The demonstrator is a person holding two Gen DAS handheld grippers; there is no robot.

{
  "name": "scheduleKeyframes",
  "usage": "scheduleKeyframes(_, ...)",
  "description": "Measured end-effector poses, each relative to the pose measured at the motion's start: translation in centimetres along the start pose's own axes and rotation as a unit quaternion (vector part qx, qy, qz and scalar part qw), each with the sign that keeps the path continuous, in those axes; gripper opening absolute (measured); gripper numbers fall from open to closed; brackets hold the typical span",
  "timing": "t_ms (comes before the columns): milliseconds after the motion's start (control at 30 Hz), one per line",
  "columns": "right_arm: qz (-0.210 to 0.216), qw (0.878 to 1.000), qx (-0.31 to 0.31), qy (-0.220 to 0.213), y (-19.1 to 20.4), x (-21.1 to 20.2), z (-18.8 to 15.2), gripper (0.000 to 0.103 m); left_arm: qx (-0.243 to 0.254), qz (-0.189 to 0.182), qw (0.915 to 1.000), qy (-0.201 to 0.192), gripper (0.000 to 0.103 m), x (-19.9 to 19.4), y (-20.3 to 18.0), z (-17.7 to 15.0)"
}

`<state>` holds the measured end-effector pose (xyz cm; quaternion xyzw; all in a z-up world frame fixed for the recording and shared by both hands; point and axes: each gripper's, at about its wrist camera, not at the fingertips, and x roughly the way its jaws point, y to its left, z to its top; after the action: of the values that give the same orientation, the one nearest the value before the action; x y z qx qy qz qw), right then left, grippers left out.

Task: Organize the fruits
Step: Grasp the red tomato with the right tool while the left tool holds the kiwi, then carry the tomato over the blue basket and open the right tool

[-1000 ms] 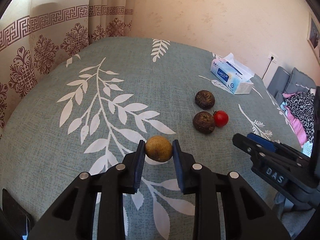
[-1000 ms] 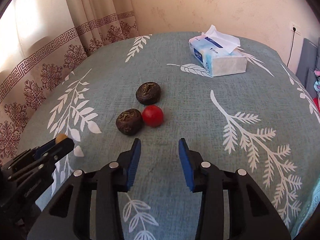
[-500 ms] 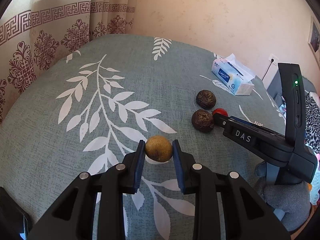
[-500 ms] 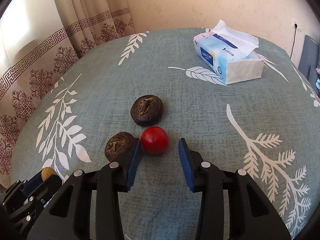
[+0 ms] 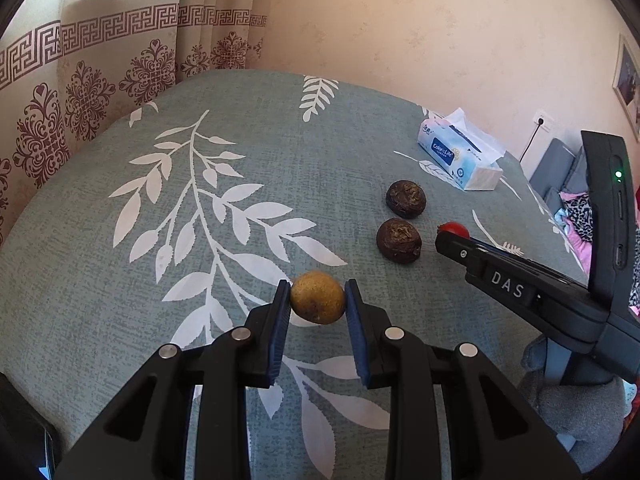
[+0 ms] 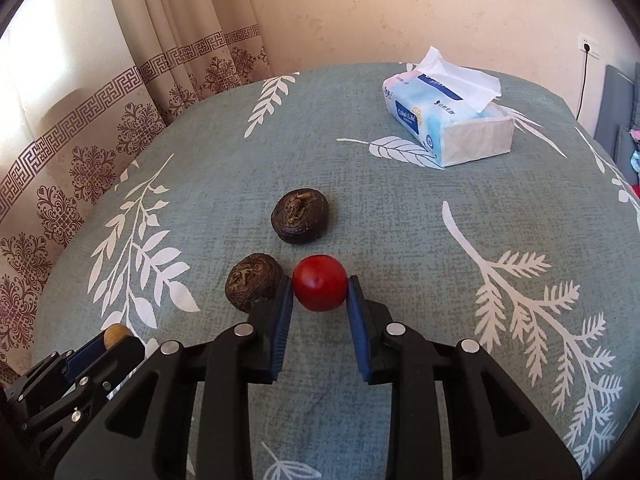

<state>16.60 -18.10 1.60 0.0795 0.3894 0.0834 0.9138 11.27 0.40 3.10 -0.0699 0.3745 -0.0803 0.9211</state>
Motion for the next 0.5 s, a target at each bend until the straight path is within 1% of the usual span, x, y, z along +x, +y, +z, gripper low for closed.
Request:
scheduleKeyframes(100, 0.003, 1.0, 0.015, -0.003, -0.5, -1.2, -0.8, 0.028, 0.004, -0.007, 1.0, 0.0, 0.028, -0.1, -0.3, -0.1)
scheduleKeyframes(267, 0.007, 1.0, 0.017, -0.012, -0.4, -3.7, -2.0, 0.028, 0.008, -0.016, 0.9998, -0.002, 0.028, -0.2, -0.6, -0.1)
scheduleKeyframes(400, 0.012, 1.0, 0.021, -0.018, -0.9, -5.9, -3.6, 0.028, 0.012, -0.042, 0.999, 0.005, 0.028, -0.2, -1.0, -0.4)
scheduleKeyframes(500, 0.011, 0.999, 0.029, -0.025, -1.6, -7.8, -4.6, 0.028, 0.019, -0.048, 0.9986, 0.001, 0.028, -0.4, -1.5, -0.5)
